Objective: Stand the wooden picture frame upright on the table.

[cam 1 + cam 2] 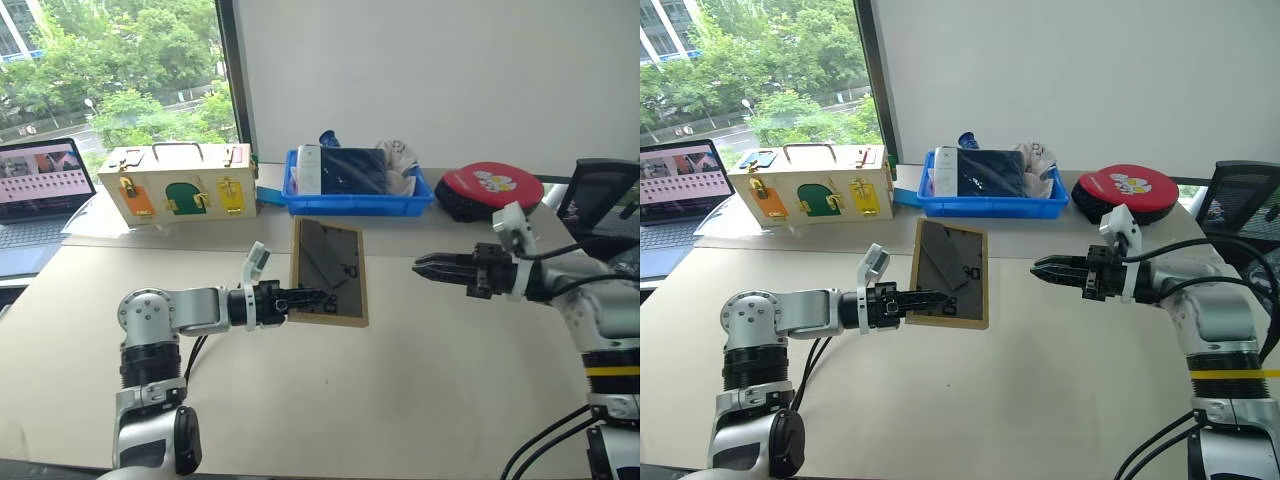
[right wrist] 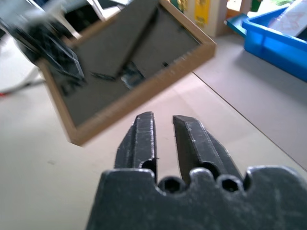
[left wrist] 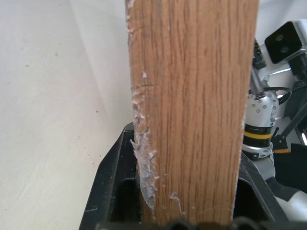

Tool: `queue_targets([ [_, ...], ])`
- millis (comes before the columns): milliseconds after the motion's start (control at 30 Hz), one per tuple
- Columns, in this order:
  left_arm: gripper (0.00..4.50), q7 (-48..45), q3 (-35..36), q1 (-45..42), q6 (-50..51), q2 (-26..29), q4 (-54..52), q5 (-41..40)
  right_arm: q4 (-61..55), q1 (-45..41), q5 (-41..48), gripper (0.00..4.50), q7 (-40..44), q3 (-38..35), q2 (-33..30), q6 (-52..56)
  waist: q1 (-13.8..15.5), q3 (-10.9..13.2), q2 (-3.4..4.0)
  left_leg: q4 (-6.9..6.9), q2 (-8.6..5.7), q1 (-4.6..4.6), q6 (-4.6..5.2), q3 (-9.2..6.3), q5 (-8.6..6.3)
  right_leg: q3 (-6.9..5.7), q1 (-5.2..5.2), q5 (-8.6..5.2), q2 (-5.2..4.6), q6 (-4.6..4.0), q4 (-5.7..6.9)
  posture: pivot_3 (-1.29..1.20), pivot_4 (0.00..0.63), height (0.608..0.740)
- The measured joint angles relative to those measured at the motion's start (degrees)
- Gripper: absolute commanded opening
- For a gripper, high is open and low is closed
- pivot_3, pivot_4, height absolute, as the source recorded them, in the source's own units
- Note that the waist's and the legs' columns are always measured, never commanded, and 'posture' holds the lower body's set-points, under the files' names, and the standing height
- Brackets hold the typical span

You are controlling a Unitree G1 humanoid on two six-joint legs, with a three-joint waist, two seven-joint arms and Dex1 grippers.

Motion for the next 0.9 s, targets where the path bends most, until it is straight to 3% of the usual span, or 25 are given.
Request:
queue_targets([
  [100, 1.13, -2.9, -5.8, -0.2, 0.0, 2.6, -0.6, -0.1, -3.0, -3.6, 1.7, 3.35, -5.2, 2.1, 3.5, 6.7, -0.6, 0.0, -0.01, 0.09, -0.01, -0.05, 0.0, 0.0, 0.0, 0.01, -0.04, 0.0, -0.01, 0.01, 0.03, 0.0, 0.15, 0.725],
  [233, 1.13, -6.1, -13.6, -0.2, 0.0, 5.0, -4.9, 2.9, -3.2, -7.5, 1.7, 4.48, -8.1, 4.8, 5.0, 10.1, -0.6, 0.0, -0.01, 0.06, -0.01, -0.11, 0.0, -0.02, 0.0, -0.02, -0.07, 0.0, -0.01, 0.01, -0.01, 0.0, 0.15, 0.725],
  [333, 1.13, -8.2, -16.5, -0.2, 0.0, 6.4, -7.2, 5.5, -2.6, -7.9, 0.0, 4.48, -8.3, 8.2, 5.9, 10.3, -0.5, 0.0, -0.03, 0.05, -0.02, -0.25, 0.01, -0.03, 0.0, -0.03, -0.16, 0.0, -0.01, 0.01, -0.07, 0.0, 0.15, 0.725],
  [600, 1.13, -10.2, -16.0, -0.2, -0.8, 5.3, -7.5, 7.8, -3.3, -6.0, -1.1, 4.48, -3.7, 13.7, 4.9, 10.7, -0.4, 0.0, -0.03, 0.12, -0.01, -0.49, 0.02, -0.11, -0.01, -0.14, -0.31, 0.0, -0.01, 0.01, -0.07, 0.0, 0.15, 0.725],
  [767, 1.13, -10.8, -14.4, -0.2, -0.7, 3.1, -7.3, 8.3, -6.7, -3.7, 1.2, 4.48, -1.0, 12.5, 5.6, 9.4, -0.5, 0.0, -0.03, 0.15, -0.01, -0.53, 0.03, -0.14, -0.01, -0.16, -0.31, 0.0, -0.01, 0.01, -0.07, 0.0, 0.15, 0.725],
  [900, 1.13, -12.9, -11.1, -0.4, 0.0, 0.5, -3.9, 6.4, -11.3, -1.5, 7.4, 4.48, 0.8, 5.4, 5.7, 8.7, -0.3, 0.0, -0.03, 0.2, -0.02, -0.58, 0.03, -0.26, -0.01, -0.3, -0.27, 0.0, -0.02, 0.01, -0.1, 0.0, 0.15, 0.725],
])
